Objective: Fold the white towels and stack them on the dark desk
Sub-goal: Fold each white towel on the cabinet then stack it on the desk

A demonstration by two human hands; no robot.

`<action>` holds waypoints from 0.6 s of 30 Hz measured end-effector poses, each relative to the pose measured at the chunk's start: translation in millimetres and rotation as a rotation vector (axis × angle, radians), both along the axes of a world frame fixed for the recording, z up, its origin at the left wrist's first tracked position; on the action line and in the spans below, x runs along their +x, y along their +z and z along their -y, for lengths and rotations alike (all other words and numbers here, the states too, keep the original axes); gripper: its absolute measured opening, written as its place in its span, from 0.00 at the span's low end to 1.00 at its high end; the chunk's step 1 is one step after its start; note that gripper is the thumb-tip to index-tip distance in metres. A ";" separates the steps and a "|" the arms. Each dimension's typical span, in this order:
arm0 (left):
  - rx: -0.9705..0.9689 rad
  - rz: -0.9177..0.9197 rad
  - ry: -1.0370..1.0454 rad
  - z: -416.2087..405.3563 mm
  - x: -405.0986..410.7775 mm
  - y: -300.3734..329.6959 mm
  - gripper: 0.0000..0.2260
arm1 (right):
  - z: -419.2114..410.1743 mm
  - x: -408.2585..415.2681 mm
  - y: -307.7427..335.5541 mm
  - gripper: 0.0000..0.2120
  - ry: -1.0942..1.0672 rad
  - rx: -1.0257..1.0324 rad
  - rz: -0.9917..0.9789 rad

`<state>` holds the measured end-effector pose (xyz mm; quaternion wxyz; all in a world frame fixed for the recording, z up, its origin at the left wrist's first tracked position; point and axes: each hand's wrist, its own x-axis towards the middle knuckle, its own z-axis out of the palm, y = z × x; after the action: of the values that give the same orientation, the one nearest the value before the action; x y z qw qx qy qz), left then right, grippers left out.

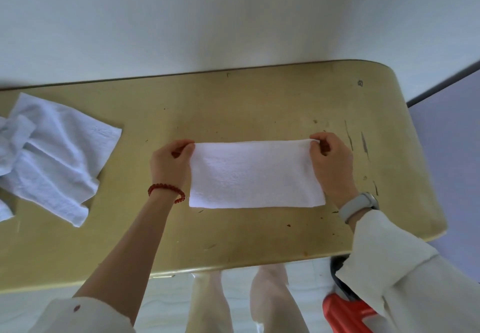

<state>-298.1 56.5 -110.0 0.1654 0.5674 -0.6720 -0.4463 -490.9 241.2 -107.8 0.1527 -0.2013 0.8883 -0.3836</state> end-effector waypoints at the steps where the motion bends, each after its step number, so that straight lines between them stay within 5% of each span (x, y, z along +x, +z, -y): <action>1: 0.000 0.010 0.010 0.2 -1.0 -1.2 0.06 | 0.6 -0.5 -1.7 0.08 0.006 0.006 -0.016; 18: -0.084 0.141 -0.033 -5.1 -3.7 -0.9 0.07 | 3.4 -6.8 -6.5 0.09 0.065 0.122 -0.057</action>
<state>-301.7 61.6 -110.9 0.1340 0.5790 -0.7094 -0.3790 -497.7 237.8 -114.3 0.1516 -0.2314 0.9069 -0.3177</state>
